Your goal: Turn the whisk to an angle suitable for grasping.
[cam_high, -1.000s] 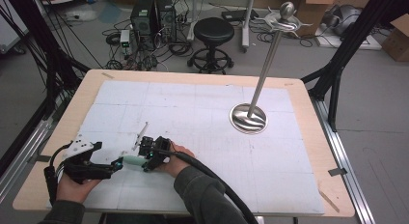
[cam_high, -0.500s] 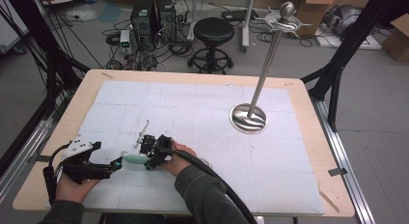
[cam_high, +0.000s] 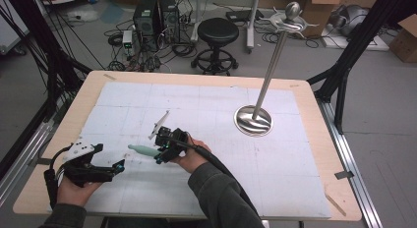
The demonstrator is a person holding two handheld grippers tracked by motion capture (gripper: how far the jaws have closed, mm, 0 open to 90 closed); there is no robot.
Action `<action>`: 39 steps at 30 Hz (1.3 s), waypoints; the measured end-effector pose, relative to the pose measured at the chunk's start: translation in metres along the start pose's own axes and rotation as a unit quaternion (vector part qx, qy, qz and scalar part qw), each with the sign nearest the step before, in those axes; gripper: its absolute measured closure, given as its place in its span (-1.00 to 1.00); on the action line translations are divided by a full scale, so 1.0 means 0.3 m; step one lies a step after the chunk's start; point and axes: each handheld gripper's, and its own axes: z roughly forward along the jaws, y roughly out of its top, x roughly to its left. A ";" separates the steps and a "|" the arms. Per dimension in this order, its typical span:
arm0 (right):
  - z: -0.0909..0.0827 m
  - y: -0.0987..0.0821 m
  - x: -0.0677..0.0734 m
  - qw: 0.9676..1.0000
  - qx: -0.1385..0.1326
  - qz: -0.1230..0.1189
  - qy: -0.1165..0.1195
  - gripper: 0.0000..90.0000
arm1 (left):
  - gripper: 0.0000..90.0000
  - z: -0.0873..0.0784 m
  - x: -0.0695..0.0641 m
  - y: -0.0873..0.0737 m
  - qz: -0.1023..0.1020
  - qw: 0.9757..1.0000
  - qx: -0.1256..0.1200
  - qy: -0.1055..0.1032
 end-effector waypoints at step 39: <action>-0.540 -0.272 -0.092 0.962 -0.262 0.057 -0.056 0.54 | -0.96 0.026 -0.017 0.005 0.006 1.000 0.009 -0.007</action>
